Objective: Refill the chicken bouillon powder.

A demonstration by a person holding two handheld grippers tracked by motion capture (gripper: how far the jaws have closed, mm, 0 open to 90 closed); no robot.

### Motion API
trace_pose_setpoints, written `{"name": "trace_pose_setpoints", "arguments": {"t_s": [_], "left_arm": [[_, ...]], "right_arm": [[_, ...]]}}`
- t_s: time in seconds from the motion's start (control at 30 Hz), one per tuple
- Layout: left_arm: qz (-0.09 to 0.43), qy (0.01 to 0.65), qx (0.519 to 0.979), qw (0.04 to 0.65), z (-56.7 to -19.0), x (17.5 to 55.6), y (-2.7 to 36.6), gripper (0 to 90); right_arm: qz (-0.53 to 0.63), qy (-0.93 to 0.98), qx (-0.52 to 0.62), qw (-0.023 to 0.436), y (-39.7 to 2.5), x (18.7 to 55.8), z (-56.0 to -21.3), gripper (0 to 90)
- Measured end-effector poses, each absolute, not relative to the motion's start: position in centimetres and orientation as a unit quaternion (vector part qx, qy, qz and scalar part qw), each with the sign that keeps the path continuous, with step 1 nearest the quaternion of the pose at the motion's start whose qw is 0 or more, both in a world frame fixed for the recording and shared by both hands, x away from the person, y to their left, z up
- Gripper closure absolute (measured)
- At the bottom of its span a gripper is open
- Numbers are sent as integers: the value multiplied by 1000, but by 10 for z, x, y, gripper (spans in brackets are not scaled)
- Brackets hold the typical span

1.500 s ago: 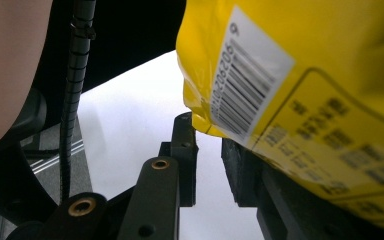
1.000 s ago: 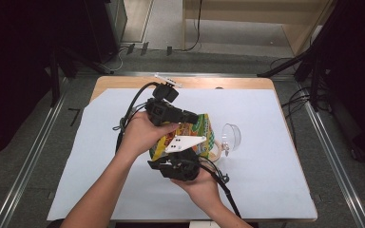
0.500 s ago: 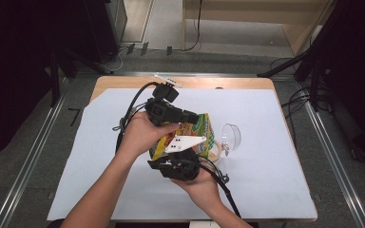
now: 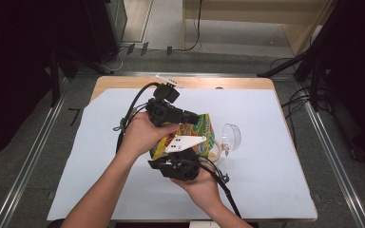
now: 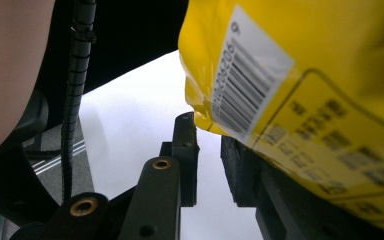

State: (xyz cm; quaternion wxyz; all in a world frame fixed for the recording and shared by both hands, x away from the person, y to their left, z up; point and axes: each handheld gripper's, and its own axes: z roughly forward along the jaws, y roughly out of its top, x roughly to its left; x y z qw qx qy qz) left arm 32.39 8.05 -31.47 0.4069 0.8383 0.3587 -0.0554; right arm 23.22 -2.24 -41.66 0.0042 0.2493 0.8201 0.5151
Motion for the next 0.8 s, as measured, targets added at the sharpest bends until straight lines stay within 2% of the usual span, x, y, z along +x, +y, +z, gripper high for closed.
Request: {"name": "trace_pose_setpoints", "arguments": {"t_s": [0.8], "left_arm": [[-59, 358, 837, 409, -314, 324, 81, 776]], "right_arm": [[517, 818, 252, -2, -23, 231, -415, 783]]}}
